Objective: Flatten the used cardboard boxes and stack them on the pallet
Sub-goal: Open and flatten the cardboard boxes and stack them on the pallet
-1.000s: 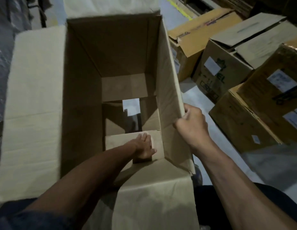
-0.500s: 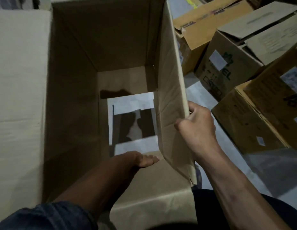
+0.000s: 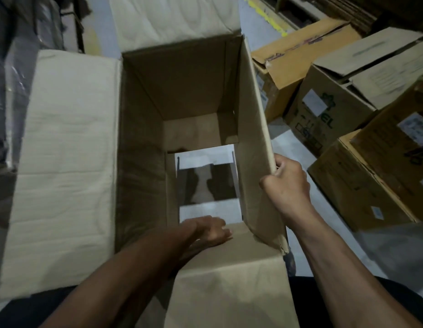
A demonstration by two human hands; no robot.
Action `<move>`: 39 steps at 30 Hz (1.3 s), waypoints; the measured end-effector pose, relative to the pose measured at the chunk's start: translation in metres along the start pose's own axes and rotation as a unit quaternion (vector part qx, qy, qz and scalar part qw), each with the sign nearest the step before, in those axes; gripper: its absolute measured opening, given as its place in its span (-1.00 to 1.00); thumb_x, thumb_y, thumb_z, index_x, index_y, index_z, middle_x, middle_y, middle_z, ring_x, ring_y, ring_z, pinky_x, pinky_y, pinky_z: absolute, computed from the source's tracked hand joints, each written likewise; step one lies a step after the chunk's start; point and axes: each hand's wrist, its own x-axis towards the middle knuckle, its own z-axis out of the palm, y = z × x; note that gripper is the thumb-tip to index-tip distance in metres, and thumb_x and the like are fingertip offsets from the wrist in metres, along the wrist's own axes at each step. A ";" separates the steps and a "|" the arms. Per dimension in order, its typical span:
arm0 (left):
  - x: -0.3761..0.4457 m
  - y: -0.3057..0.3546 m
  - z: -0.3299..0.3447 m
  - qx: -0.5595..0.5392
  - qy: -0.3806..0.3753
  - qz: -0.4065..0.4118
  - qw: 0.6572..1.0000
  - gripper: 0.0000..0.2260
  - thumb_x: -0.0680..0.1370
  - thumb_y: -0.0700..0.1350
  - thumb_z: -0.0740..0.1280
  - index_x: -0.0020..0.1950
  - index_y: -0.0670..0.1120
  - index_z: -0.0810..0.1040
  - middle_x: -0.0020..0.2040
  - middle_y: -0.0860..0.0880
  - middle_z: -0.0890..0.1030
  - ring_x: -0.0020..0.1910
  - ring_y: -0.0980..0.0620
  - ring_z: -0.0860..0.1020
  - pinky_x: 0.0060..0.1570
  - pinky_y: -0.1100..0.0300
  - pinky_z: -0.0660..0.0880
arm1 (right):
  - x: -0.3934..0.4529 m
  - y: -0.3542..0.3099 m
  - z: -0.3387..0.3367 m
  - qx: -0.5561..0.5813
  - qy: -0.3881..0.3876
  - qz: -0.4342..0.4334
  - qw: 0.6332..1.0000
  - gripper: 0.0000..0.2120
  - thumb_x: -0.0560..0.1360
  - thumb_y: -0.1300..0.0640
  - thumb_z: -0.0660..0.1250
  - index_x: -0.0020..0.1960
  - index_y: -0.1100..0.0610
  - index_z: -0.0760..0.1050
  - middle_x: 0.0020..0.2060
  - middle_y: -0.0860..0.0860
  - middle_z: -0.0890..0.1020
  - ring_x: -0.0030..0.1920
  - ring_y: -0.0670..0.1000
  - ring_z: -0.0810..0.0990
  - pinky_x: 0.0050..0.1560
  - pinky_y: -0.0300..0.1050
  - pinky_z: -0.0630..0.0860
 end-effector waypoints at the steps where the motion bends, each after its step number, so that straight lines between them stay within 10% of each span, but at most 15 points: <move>1: -0.009 0.002 -0.007 0.021 0.061 0.003 0.998 -0.48 0.66 0.20 0.11 0.53 -0.07 0.32 0.50 -0.12 0.38 0.43 -0.13 0.39 0.42 -0.09 0.32 | -0.001 -0.002 -0.001 -0.003 0.007 -0.002 1.000 -0.64 0.54 0.29 0.33 0.24 -0.05 0.54 -0.08 -0.04 0.55 0.00 0.06 0.54 0.02 0.00 0.55; 5: -0.054 0.007 -0.042 0.077 0.315 0.009 0.946 -0.63 0.66 0.11 0.15 0.38 -0.04 0.43 0.33 -0.12 0.51 0.25 -0.06 0.50 0.30 -0.06 0.46 | 0.004 0.002 -0.001 -0.012 0.021 0.013 1.000 -0.60 0.54 0.30 0.32 0.31 -0.02 0.54 -0.05 -0.01 0.56 -0.02 0.07 0.52 -0.02 -0.06 0.49; 11: -0.128 -0.018 -0.101 0.146 0.566 -0.126 0.802 -0.38 0.62 0.15 0.16 0.62 -0.07 0.10 0.64 -0.13 0.02 0.61 -0.19 -0.08 0.54 -0.17 -0.11 | -0.005 0.009 -0.002 -0.020 0.047 0.024 0.998 -0.61 0.54 0.31 0.32 0.32 0.03 0.53 0.00 0.05 0.59 0.07 0.17 0.58 0.06 0.06 0.58; 16: -0.140 -0.055 -0.121 -0.058 0.552 -0.226 0.800 -0.14 0.55 0.12 0.37 0.63 -0.09 -0.10 0.63 -0.18 -0.07 0.57 -0.36 -0.02 0.46 -0.36 0.06 | -0.014 0.016 -0.003 -0.007 0.045 0.015 0.999 -0.56 0.55 0.31 0.33 0.39 0.02 0.50 0.13 0.09 0.62 0.14 0.19 0.59 0.14 0.17 0.60; 20: -0.137 -0.075 -0.137 -0.219 0.547 -0.184 0.787 -0.31 0.52 0.00 0.44 0.50 -0.13 0.15 0.42 -0.29 0.37 0.32 -0.37 0.43 0.25 -0.26 0.45 | -0.020 0.023 -0.004 -0.008 0.024 -0.013 1.000 -0.52 0.54 0.31 0.35 0.41 0.00 0.49 0.04 0.02 0.62 0.04 0.07 0.57 0.05 0.00 0.56; 31: -0.134 -0.065 -0.116 -0.293 0.548 -0.018 0.783 -0.69 0.36 -0.18 0.32 0.08 0.03 0.56 -0.03 -0.14 0.68 -0.05 -0.25 0.63 -0.02 -0.15 0.61 | -0.008 0.016 -0.012 -0.046 0.031 0.005 0.998 -0.51 0.55 0.19 0.40 0.43 0.03 0.37 0.10 0.04 0.56 0.13 0.15 0.59 0.08 0.16 0.61; 39: -0.154 -0.046 -0.093 -0.245 0.580 0.034 0.776 -0.56 0.37 -0.17 0.26 0.24 0.04 0.56 0.01 -0.14 0.67 -0.03 -0.27 0.61 -0.04 -0.16 0.59 | 0.000 0.003 -0.028 -0.035 0.088 0.010 0.995 -0.46 0.59 0.06 0.37 0.52 0.01 0.28 0.23 0.12 0.54 0.19 0.17 0.55 0.08 0.12 0.57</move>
